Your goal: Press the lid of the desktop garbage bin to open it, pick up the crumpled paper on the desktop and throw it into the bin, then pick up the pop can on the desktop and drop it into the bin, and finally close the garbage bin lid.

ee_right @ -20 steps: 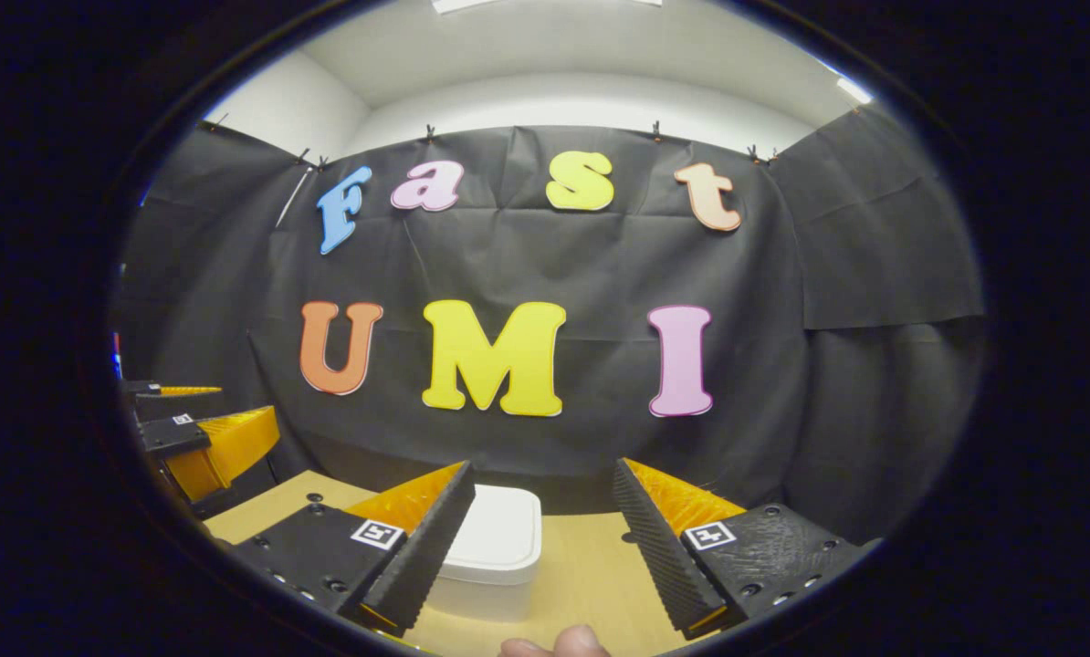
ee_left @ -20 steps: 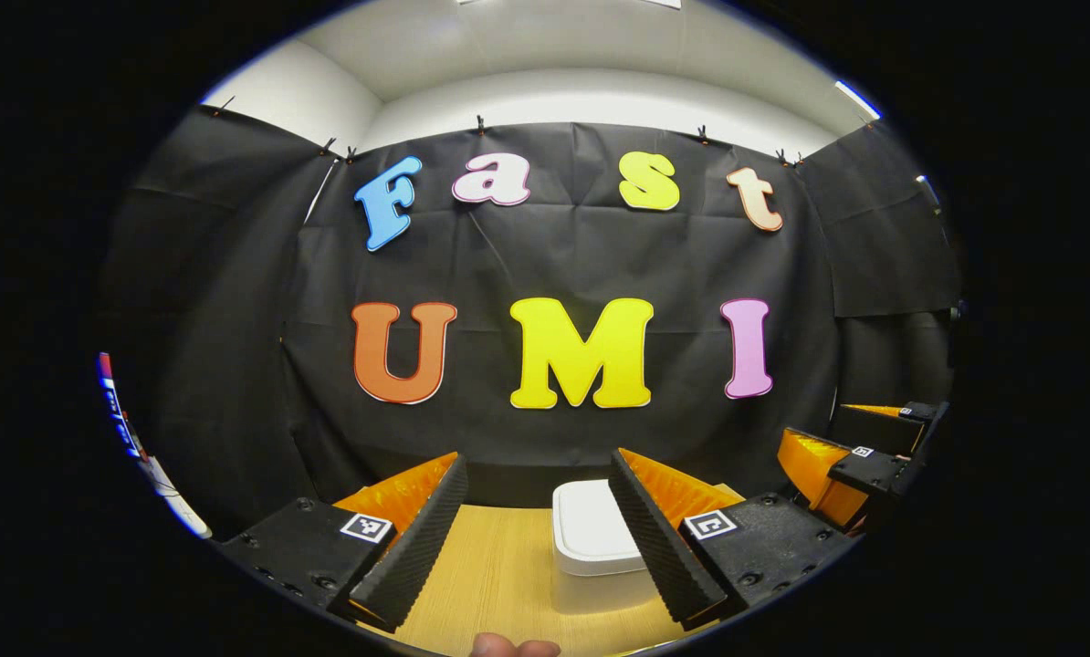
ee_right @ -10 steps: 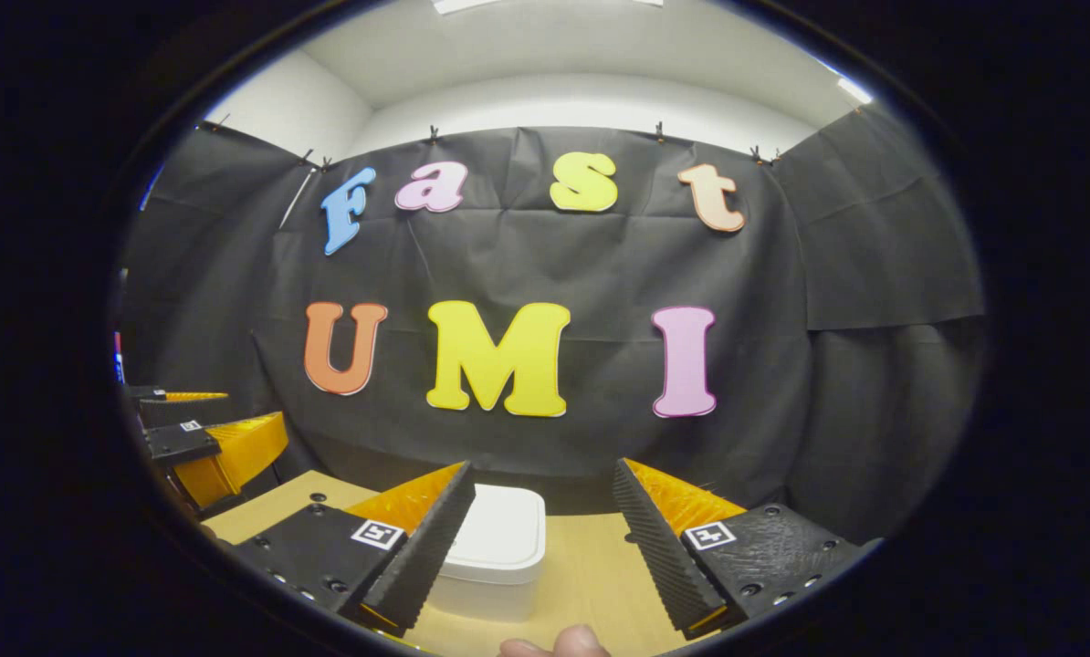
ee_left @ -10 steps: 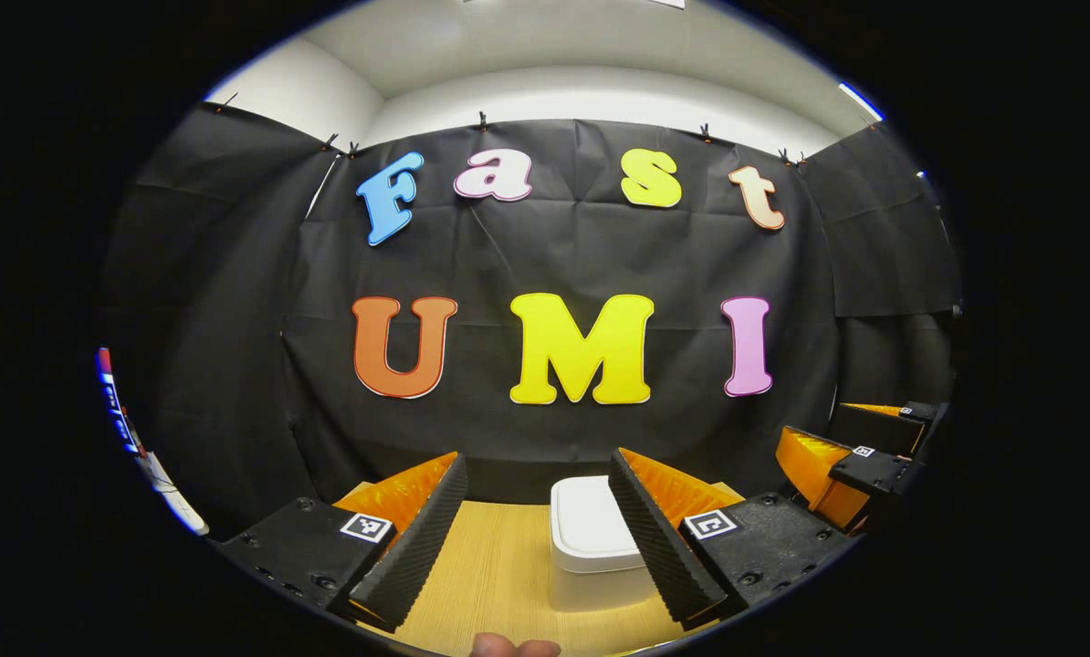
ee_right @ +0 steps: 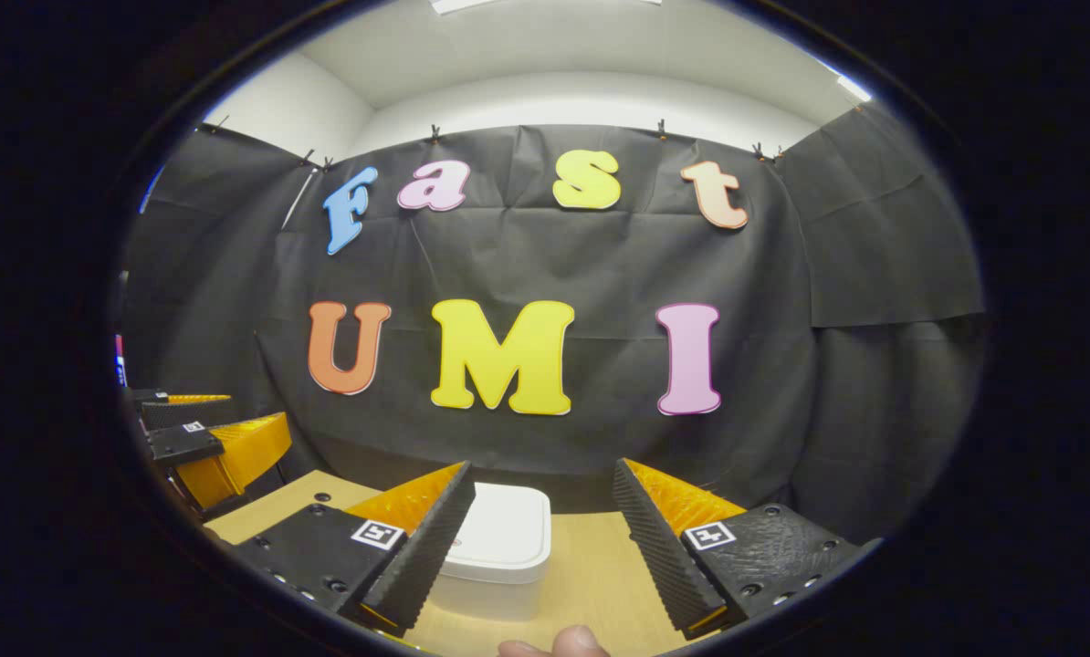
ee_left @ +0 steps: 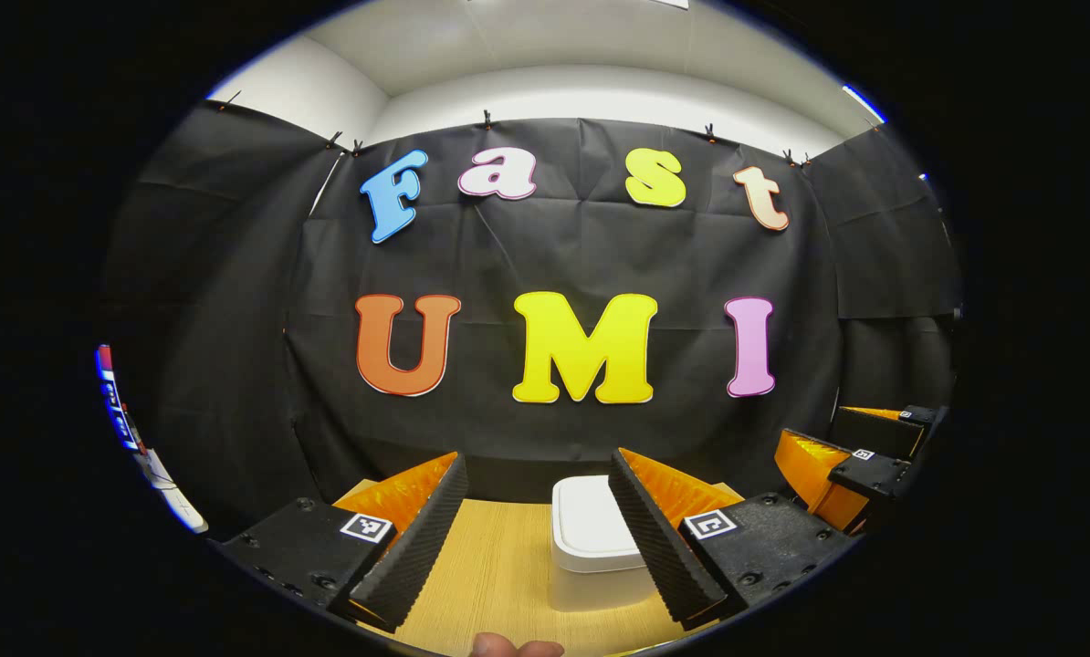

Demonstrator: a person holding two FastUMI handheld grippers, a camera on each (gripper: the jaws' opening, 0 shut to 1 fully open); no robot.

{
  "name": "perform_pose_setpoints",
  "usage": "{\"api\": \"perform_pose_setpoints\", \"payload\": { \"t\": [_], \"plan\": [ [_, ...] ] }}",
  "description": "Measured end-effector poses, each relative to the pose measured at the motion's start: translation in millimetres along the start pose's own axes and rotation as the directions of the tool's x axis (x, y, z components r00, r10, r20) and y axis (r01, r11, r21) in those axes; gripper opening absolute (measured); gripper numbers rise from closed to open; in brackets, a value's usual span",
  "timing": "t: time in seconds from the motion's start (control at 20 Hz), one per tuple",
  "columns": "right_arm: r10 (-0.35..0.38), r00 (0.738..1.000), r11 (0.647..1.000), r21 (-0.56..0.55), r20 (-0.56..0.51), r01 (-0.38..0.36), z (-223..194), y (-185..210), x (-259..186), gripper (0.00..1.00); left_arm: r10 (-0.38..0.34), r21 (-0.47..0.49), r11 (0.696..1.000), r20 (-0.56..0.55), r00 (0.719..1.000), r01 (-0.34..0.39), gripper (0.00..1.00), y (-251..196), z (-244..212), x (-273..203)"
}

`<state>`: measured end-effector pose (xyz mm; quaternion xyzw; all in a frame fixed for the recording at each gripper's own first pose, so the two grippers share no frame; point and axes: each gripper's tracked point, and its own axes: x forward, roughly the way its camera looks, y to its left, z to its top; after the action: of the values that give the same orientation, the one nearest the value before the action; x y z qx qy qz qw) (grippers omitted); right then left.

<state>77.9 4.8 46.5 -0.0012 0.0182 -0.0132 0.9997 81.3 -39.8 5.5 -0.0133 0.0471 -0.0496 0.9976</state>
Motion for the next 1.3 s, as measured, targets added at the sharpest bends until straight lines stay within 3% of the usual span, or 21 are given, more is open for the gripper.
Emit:
{"api": "perform_pose_setpoints", "payload": {
  "t": [1.3],
  "plan": [
    [0.023,1.0,1.0,0.002,0.008,-0.023,4.8,10.3,-23.5,0.95,0.021,-0.006,1.0,0.01,1.0,-0.021,1.0,9.8,3.0,-27.9]
  ]
}}
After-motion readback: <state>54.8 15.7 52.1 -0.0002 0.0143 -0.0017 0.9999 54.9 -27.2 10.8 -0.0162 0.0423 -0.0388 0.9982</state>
